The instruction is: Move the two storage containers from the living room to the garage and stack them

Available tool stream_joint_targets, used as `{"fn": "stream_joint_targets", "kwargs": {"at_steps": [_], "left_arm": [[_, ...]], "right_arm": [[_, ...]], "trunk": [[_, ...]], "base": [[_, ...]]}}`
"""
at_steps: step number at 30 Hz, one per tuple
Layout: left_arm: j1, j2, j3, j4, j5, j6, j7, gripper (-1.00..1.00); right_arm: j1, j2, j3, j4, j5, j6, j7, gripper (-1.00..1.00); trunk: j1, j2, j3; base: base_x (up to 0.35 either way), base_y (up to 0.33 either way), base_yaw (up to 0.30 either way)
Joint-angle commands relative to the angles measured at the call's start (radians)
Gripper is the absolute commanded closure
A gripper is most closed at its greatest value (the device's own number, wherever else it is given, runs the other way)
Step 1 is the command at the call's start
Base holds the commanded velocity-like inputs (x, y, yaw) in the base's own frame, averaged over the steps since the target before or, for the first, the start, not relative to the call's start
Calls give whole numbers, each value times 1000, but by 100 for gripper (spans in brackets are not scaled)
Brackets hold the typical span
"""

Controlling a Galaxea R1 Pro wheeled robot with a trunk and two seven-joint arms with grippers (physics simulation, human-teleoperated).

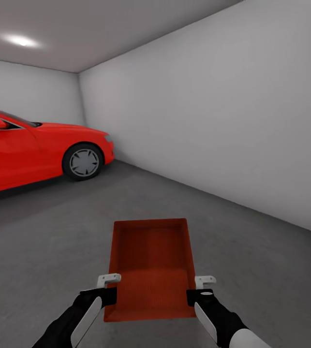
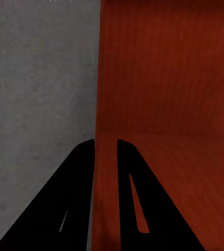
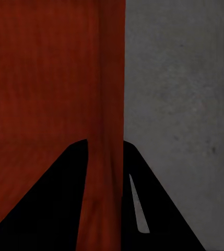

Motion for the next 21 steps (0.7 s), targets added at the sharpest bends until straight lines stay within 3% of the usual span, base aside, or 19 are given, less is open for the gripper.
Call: {"fn": "stream_joint_targets", "kwargs": {"at_steps": [1, 21], "left_arm": [[-1, 2, 4, -16, 3, -81, 10, 100], [-1, 2, 4, -16, 3, -81, 10, 100]], "right_arm": [[0, -1, -1, 0, -8, 6, -4, 100], [0, -1, -1, 0, -8, 6, -4, 100]], "trunk": [[0, -1, -1], [0, -1, -1]], "base": [[0, 0, -279], [0, 0, -279]]}}
